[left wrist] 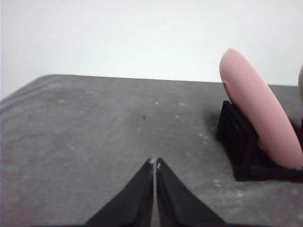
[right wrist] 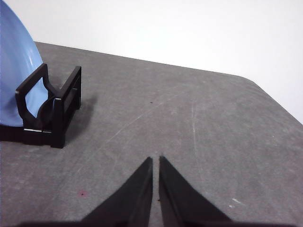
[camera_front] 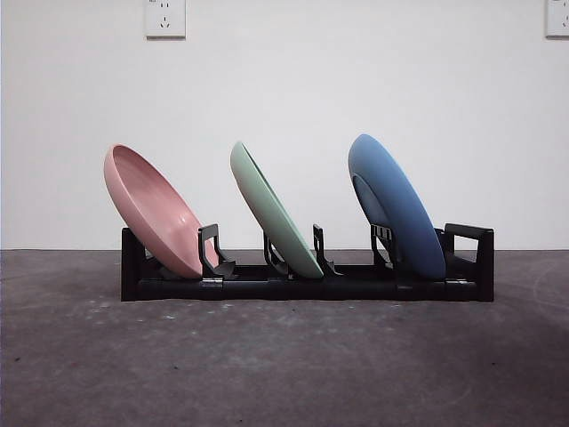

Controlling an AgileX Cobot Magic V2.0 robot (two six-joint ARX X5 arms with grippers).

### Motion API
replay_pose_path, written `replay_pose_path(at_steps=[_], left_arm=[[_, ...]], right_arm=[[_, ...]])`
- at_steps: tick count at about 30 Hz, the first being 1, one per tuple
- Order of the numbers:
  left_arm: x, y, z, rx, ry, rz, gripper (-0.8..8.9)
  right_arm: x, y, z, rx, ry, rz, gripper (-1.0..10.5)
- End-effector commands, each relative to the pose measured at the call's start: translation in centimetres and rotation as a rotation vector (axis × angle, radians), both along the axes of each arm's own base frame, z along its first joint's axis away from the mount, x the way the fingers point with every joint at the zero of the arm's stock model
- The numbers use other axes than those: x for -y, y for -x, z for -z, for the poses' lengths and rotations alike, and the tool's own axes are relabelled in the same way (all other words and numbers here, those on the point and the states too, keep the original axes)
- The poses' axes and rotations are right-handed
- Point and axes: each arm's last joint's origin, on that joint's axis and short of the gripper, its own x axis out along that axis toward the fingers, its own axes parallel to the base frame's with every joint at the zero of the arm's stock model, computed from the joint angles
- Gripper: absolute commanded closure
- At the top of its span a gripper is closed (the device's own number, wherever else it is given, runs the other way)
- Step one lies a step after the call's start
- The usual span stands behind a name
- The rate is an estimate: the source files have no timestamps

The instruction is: Place the plate

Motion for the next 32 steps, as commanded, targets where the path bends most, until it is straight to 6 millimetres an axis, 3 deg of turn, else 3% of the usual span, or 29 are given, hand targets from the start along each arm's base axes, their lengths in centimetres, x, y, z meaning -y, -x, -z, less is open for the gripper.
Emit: replay_pose_path(at_steps=[1,6,14,19,24,32], left_arm=[[0.0,-0.1,0.4,0.005,0.158,-0.003,8.06],[0.0,-0.1,-0.5,0.098,0.326,0.006,8.06],[0.2,0.6,-3.8,0.275,0.506,0.103,8.03],[0.2,2.1,-7.4,0.187,0.528,0.116,8.03],[0.3,3.5,-11.4,0.024,0.442,0.104,8.02],[0.7,3.3,-15.7,-0.235,0.311,0.22,8.02]], right_arm=[[0.0,0.0,0.1,0.01,-0.063,0.006,9.3],[-0.1,-0.1,-0.4,0.069,-0.232,-0.004,9.3],[-0.3,0.3,-3.4,0.278,-0.445,-0.126,9.3],[-0.3,1.4,-6.7,0.223,-0.459,-0.12,9.3],[-0.5,2.2,-10.6,0.138,-0.434,-0.192,9.3],[-1.2,1.9,-15.7,-0.145,-0.413,-0.369,9.3]])
